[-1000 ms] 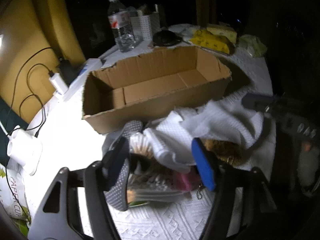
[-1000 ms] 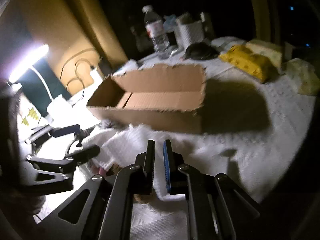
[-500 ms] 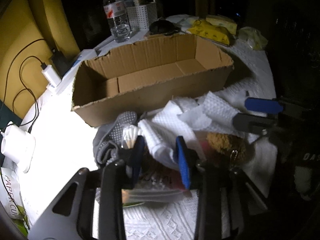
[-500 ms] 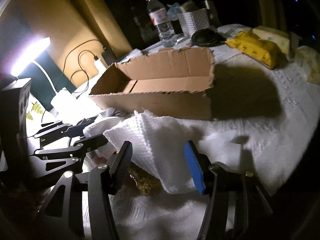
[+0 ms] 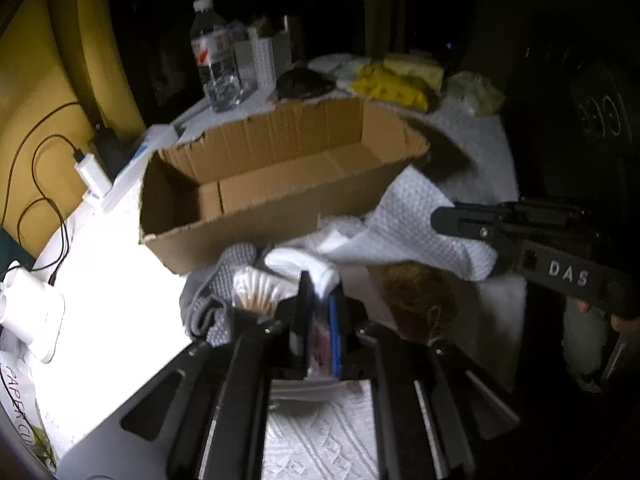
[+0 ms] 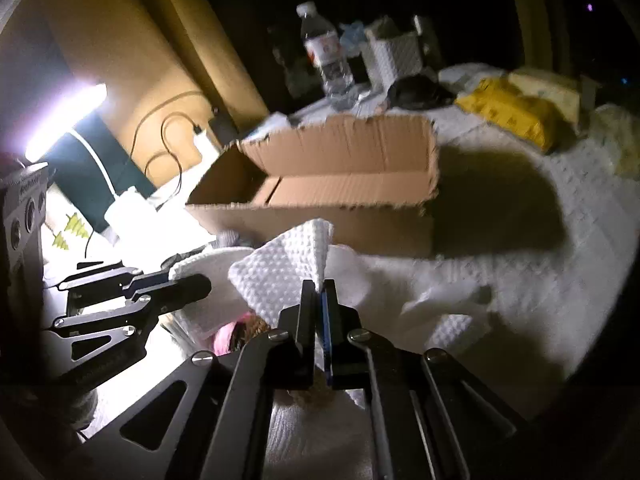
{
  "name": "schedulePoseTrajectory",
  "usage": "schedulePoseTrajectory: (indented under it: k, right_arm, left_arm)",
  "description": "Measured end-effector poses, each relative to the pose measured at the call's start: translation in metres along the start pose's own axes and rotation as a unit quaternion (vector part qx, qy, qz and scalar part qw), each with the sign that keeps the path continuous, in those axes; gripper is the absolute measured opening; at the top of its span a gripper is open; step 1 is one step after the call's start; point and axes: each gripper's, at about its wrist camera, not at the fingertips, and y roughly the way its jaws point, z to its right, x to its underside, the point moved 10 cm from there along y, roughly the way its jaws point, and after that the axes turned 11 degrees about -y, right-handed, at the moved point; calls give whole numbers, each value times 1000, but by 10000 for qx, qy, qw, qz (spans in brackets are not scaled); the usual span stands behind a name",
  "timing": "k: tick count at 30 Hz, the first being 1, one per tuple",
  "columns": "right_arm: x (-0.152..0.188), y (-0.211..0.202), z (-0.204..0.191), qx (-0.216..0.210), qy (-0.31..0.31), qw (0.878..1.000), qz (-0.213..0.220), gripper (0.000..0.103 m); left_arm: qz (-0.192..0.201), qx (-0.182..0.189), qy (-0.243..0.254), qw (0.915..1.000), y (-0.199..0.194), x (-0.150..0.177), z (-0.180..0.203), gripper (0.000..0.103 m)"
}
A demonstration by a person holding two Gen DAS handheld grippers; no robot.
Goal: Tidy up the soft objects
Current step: 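Lift the white towel with both grippers and carry it over the box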
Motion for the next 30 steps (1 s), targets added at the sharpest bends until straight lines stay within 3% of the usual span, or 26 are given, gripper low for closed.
schedulePoseTrajectory:
  k: [11,30]
  right_arm:
    - [-33,-45,21,370,-6,9982,464,3]
    - [-113,-77,36,574,-409,9917,1080,3]
  left_arm:
    - [513,351,-102,9980,-36,-35,2,6]
    - [1250,454,-114,9911,-62,-109,9,6]
